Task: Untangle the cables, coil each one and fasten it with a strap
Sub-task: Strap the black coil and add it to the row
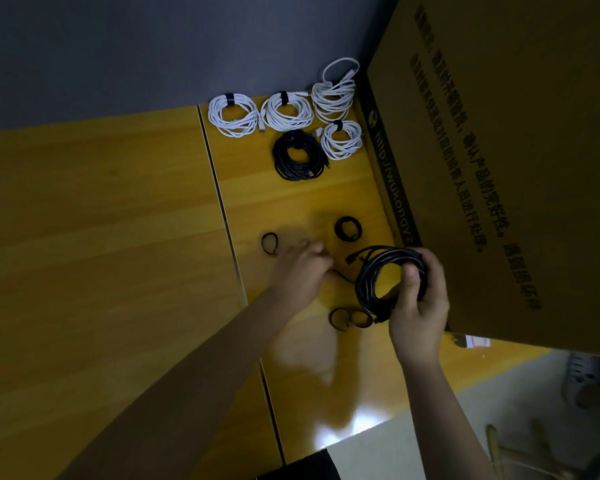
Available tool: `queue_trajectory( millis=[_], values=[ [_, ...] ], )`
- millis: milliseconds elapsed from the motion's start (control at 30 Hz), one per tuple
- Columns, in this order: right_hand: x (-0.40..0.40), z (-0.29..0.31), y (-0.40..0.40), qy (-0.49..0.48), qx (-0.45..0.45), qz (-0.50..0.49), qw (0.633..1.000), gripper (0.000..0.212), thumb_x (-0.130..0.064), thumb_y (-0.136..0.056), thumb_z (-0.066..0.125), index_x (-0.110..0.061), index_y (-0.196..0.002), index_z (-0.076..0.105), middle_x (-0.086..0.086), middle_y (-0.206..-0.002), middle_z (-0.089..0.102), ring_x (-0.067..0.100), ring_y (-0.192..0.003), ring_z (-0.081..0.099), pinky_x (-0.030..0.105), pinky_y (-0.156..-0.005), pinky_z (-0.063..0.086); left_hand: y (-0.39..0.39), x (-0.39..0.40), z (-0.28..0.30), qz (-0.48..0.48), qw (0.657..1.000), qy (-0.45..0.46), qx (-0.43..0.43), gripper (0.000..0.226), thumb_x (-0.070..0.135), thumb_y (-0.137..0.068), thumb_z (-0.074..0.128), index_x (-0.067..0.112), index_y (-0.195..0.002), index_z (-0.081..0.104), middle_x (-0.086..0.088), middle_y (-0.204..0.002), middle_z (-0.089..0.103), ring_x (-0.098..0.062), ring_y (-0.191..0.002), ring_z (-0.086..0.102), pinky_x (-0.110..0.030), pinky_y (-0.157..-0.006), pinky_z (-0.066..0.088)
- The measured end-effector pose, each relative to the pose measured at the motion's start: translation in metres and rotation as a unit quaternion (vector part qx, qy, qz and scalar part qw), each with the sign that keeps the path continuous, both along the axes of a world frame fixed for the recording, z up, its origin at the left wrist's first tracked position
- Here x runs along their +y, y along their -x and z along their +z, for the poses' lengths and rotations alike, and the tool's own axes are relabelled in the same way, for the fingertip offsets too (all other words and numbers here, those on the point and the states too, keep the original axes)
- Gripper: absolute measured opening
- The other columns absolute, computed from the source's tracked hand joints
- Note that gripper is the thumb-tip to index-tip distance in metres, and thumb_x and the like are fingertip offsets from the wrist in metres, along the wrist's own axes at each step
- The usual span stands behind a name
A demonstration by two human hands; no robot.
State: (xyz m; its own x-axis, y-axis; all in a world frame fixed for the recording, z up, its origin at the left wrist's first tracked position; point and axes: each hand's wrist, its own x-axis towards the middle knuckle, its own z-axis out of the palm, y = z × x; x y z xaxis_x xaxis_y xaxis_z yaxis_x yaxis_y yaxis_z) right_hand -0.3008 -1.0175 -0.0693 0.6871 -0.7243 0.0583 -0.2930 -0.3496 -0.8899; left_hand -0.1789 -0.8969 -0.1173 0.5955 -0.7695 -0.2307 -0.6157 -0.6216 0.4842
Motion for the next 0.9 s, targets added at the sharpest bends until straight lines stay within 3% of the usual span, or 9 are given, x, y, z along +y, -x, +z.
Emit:
queue_trajectory(
  millis=[67,167,233,300,400,567,633,733,900],
  values=[
    [-0.001,0.002,0.002,0.009,-0.006,-0.001,1.000,0.045,-0.045,-0.097,0.042,-0.012,-0.127,0.050,-0.004,-0.094,0.061,0.008,-0.069,0.060,0.018,-0.059,0.047,0.001,-0.008,-0.004,-0.033,0.999,-0.024,-0.022,0.032,0.036,-0.097,0.050,0.024,-0.123,0.064,-0.003,-0.118,0.052,-0.024,-0.119,0.041,-0.035,-0.095,0.035],
    [-0.002,0.006,0.002,-0.004,-0.019,-0.007,1.000,0.034,-0.041,-0.097,0.042,-0.020,-0.124,0.049,-0.001,-0.088,0.060,0.008,-0.063,0.057,0.017,-0.055,0.045,-0.003,-0.007,-0.006,-0.057,0.996,-0.007,-0.061,0.028,0.027,-0.099,0.047,0.023,-0.119,0.066,-0.002,-0.115,0.059,-0.025,-0.114,0.048,-0.036,-0.091,0.035],
    [-0.001,0.010,-0.001,-0.019,-0.030,-0.011,0.999,0.029,-0.039,-0.098,0.041,-0.022,-0.121,0.049,0.000,-0.086,0.059,0.008,-0.062,0.055,0.019,-0.054,0.045,-0.009,0.000,0.001,-0.058,0.993,0.056,-0.090,0.022,0.021,-0.093,0.054,0.020,-0.104,0.073,-0.002,-0.094,0.070,-0.024,-0.091,0.065,-0.034,-0.074,0.045],
    [0.001,0.016,-0.007,-0.046,-0.042,-0.006,0.998,0.022,-0.034,-0.101,0.040,-0.023,-0.118,0.049,-0.009,-0.079,0.058,0.004,-0.058,0.054,0.017,-0.052,0.044,-0.016,0.012,0.003,-0.058,0.987,0.114,-0.100,0.021,0.019,-0.083,0.056,0.017,-0.093,0.075,-0.001,-0.071,0.071,-0.022,-0.060,0.068,-0.026,-0.049,0.045],
    [-0.002,0.026,-0.013,-0.094,-0.052,0.054,0.993,0.024,-0.038,-0.098,0.039,-0.025,-0.114,0.051,-0.011,-0.069,0.056,0.005,-0.055,0.054,0.020,-0.049,0.045,-0.028,0.030,0.006,-0.067,0.976,0.170,-0.115,0.030,0.020,-0.089,0.044,0.012,-0.099,0.070,-0.005,-0.065,0.065,-0.024,-0.050,0.063,-0.029,-0.035,0.046],
    [-0.003,0.030,-0.023,-0.111,0.004,0.164,0.980,0.053,-0.065,-0.088,0.045,-0.022,-0.117,0.054,-0.007,-0.072,0.057,0.015,-0.059,0.055,0.025,-0.051,0.046,-0.040,0.050,0.021,-0.041,0.966,0.238,-0.088,0.029,0.020,-0.095,0.044,0.004,-0.097,0.068,-0.010,-0.083,0.070,-0.025,-0.069,0.067,-0.033,-0.050,0.052],
    [0.000,0.029,-0.028,-0.110,0.020,0.187,0.976,0.052,-0.065,-0.088,0.045,-0.024,-0.118,0.055,-0.007,-0.071,0.058,0.015,-0.059,0.056,0.030,-0.053,0.047,-0.040,0.055,0.026,-0.002,0.966,0.256,-0.038,0.028,0.025,-0.095,0.051,0.005,-0.102,0.069,-0.007,-0.091,0.072,-0.014,-0.077,0.065,-0.033,-0.062,0.053],
    [0.009,0.029,-0.034,-0.115,0.036,0.225,0.967,0.032,-0.053,-0.094,0.045,-0.031,-0.115,0.055,-0.010,-0.067,0.059,0.011,-0.057,0.057,0.026,-0.053,0.046,-0.037,0.062,0.029,0.073,0.960,0.261,0.069,0.017,0.014,-0.092,0.062,0.008,-0.107,0.068,0.000,-0.096,0.072,-0.001,-0.084,0.064,-0.018,-0.069,0.052],
    [0.023,0.030,-0.045,-0.153,0.083,0.276,0.945,0.021,-0.044,-0.092,0.044,-0.039,-0.110,0.054,-0.013,-0.065,0.059,0.010,-0.057,0.054,0.023,-0.053,0.042,-0.028,0.070,0.032,0.152,0.921,0.280,0.223,0.023,0.017,-0.092,0.063,0.030,-0.111,0.061,0.009,-0.097,0.067,-0.004,-0.087,0.066,-0.025,-0.078,0.054]
  ],
)
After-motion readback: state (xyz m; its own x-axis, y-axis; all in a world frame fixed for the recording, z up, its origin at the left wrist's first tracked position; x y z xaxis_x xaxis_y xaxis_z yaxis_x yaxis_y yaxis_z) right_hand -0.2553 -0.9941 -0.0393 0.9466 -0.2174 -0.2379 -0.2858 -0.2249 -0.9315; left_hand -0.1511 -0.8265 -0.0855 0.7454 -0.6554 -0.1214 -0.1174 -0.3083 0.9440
